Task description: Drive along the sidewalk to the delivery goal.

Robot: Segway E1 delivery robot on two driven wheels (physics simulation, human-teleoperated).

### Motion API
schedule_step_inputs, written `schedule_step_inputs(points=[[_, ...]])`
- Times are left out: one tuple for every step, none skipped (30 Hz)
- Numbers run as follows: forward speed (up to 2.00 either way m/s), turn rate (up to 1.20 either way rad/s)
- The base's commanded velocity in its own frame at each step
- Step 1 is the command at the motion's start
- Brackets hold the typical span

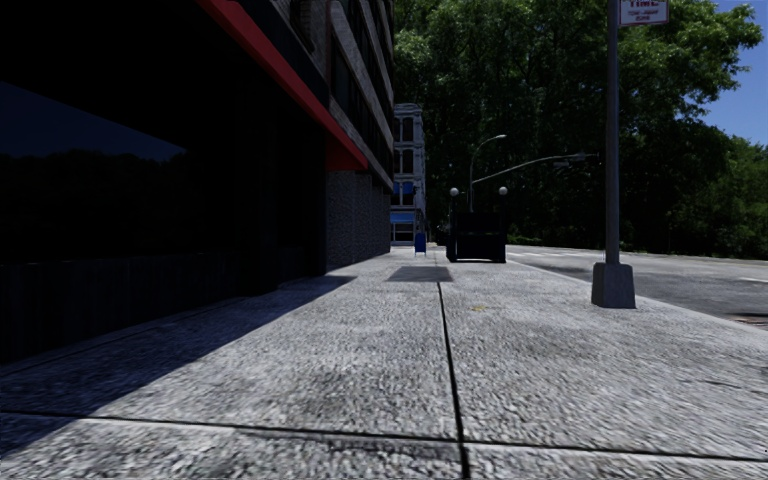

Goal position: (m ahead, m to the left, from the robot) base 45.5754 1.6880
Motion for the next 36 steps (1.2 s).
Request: schedule_step_inputs(points=[[2.00, 0.00], [2.00, 0.00], [2.00, 0.00], [2.00, 0.00], [2.00, 0.00], [2.00, 0.00], [2.00, 0.00], [2.00, 0.00], [2.00, 0.00], [2.00, 0.00], [2.00, 0.00], [2.00, 0.00], [2.00, 0.00], [2.00, 0.00], [2.00, 0.00], [2.00, 0.00], [2.00, 0.00], [2.00, 0.00], [2.00, 0.00], [2.00, 0.00], [2.00, 0.00], [2.00, 0.00], [2.00, 0.00], [2.00, 0.00], [2.00, 0.00], [2.00, 0.00], [2.00, 0.00], [2.00, 0.00], [2.00, 0.00], [2.00, 0.00], [2.00, 0.00], [2.00, 0.00], [2.00, 0.00], [2.00, 0.00], [2.00, 0.00], [2.00, 0.00]])
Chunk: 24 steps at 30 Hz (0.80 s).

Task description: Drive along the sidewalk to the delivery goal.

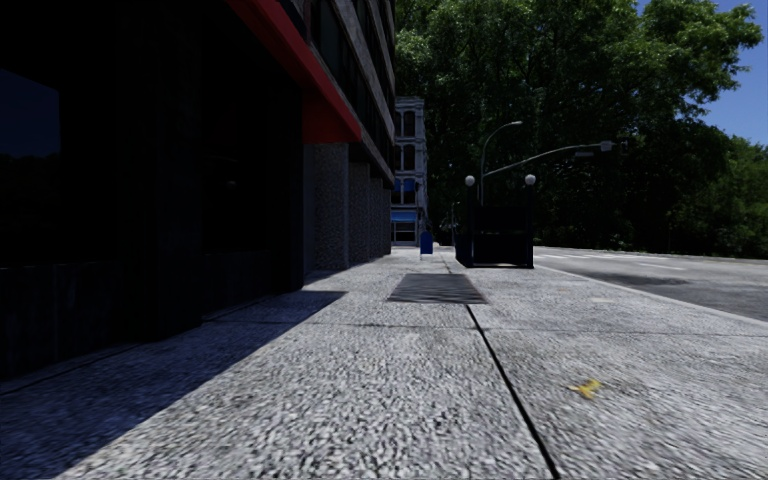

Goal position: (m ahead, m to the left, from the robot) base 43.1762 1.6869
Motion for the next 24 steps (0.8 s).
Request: schedule_step_inputs(points=[[2.00, 0.00], [2.00, 0.00], [2.00, 0.00], [2.00, 0.00], [2.00, 0.00], [2.00, 0.00], [2.00, 0.00], [2.00, 0.00], [2.00, 0.00], [2.00, 0.00], [2.00, 0.00], [2.00, 0.00], [2.00, 0.00], [2.00, 0.00], [2.00, 0.00], [2.00, 0.00], [2.00, 0.00], [2.00, 0.00], [2.00, 0.00], [2.00, 0.00], [2.00, 0.00], [2.00, 0.00], [2.00, 0.00], [2.00, 0.00]])
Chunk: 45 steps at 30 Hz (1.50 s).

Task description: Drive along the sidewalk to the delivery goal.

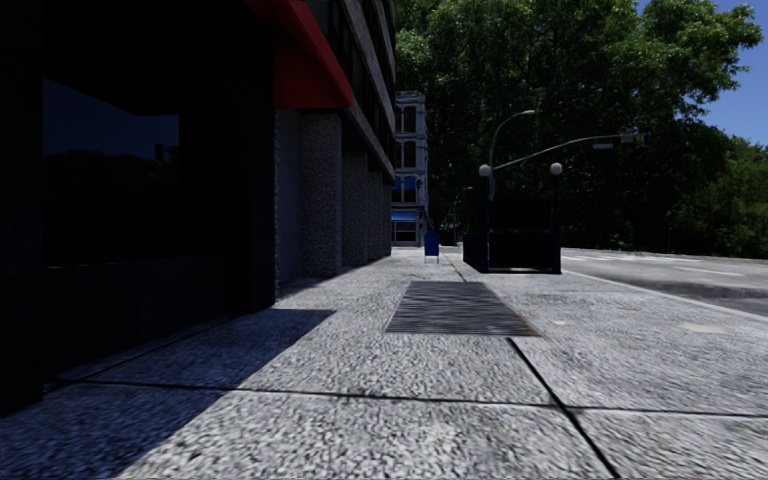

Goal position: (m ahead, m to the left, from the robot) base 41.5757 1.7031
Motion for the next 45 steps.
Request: schedule_step_inputs(points=[[2.00, 0.00], [2.00, 0.00], [2.00, 0.00], [2.00, 0.00], [2.00, 0.00], [2.00, 0.00], [2.00, 0.00], [2.00, 0.00], [2.00, 0.00], [2.00, 0.00], [2.00, 0.00], [2.00, 0.00], [2.00, 0.00], [2.00, 0.00], [2.00, 0.00], [2.00, 0.00], [2.00, 0.00], [2.00, 0.00], [2.00, 0.00], [2.00, 0.00], [2.00, 0.00], [2.00, 0.00], [2.00, 0.00], [2.00, 0.00], [2.00, 0.00], [2.00, 0.00], [2.00, 0.00], [2.00, 0.00], [2.00, 0.00], [2.00, 0.00], [2.00, 0.00], [2.00, 0.00], [2.00, 0.00], [2.00, 0.00], [2.00, 0.00], [2.00, 0.00], [2.00, 0.00], [2.00, 0.00], [2.00, 0.00], [2.00, 0.00], [2.00, 0.00], [2.00, 0.00], [2.00, 0.00], [2.00, 0.00], [2.00, 0.00]])
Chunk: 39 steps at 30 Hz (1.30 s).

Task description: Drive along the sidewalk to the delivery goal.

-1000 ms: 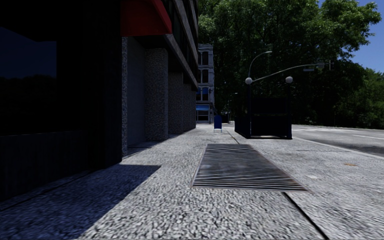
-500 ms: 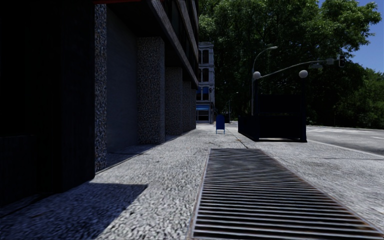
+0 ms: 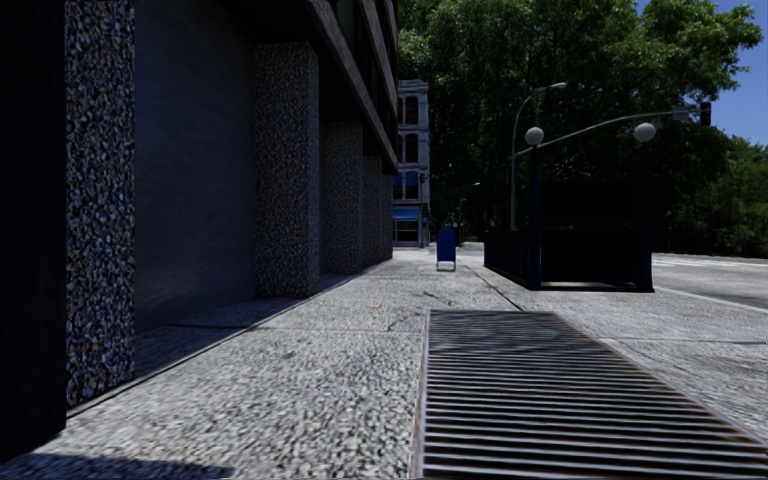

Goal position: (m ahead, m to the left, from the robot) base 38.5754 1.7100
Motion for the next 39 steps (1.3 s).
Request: schedule_step_inputs(points=[[2.00, 0.00], [2.00, 0.00], [2.00, 0.00], [2.00, 0.00], [2.00, 0.00], [2.00, 0.00], [2.00, 0.00], [2.00, 0.00], [2.00, 0.00], [2.00, 0.00], [2.00, 0.00], [2.00, 0.00], [2.00, 0.00], [2.00, 0.00], [2.00, 0.00], [2.00, 0.00], [2.00, 0.00], [2.00, 0.00], [2.00, 0.00], [2.00, 0.00], [2.00, 0.00], [2.00, 0.00], [2.00, 0.00], [2.00, 0.00], [2.00, 0.00], [2.00, 0.00], [2.00, 0.00], [2.00, 0.00], [2.00, 0.00], [2.00, -0.01], [2.00, -0.02], [2.00, -0.02], [2.00, -0.06], [2.00, -0.11], [2.00, -0.15], [2.00, -0.15], [2.00, -0.15], [2.00, -0.15], [2.00, -0.15]])
